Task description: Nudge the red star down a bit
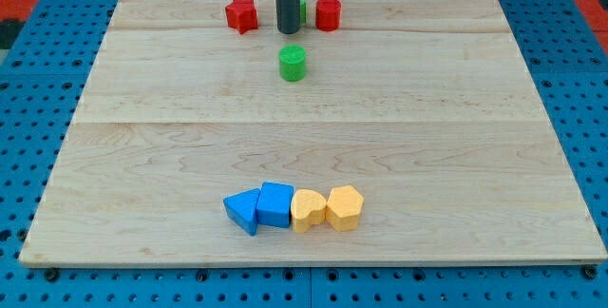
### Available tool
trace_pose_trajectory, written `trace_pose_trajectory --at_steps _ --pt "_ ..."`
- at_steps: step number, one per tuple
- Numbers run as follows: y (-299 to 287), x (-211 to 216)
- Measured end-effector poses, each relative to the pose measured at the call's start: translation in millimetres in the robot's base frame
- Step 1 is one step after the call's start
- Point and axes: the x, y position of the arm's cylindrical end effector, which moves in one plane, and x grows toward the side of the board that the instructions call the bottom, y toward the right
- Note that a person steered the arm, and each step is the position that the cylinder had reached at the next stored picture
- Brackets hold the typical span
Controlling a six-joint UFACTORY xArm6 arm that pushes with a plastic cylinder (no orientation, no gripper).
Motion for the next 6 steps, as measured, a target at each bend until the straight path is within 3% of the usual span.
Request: trace_pose_trajectory --at_steps 1,3,4,5,6 --pt "-5 -14" --pt "-56 40" --pt "-124 10" --pt "-90 -50" --pt "-45 -70"
